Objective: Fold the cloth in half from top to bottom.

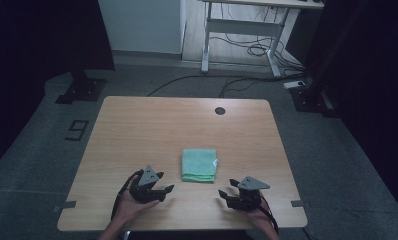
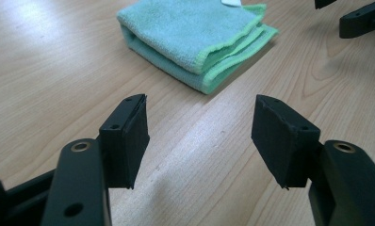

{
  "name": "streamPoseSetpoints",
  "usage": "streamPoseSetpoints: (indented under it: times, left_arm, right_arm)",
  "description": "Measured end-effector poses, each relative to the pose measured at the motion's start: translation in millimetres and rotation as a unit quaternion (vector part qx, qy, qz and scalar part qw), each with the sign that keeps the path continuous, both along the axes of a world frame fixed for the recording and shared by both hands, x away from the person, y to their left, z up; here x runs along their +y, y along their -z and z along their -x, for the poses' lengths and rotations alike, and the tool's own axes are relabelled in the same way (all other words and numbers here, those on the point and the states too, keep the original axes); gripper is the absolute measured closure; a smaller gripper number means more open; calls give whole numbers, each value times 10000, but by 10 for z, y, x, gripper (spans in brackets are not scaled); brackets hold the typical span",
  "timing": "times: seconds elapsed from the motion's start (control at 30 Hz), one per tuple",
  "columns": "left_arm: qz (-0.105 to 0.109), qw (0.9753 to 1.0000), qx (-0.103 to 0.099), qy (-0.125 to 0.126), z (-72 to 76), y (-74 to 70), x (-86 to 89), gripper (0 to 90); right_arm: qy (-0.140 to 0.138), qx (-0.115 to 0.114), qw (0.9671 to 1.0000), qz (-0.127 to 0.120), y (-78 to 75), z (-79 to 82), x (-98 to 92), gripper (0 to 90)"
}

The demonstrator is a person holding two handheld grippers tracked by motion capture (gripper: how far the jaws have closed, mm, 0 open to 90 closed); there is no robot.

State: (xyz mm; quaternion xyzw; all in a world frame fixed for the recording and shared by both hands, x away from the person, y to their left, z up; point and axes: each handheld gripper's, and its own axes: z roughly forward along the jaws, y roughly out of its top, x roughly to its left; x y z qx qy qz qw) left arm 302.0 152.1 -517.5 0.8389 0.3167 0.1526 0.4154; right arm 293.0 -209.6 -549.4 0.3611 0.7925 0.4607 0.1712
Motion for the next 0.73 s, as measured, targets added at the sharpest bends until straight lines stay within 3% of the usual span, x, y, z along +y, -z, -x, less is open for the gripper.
streamPoseSetpoints:
  times: [0.73]
  left_arm:
    - [-43,10000,-3,-6,-11,18,-15,367]
  right_arm:
    - [48,-101,9999,-22,-22,10,-30,345]
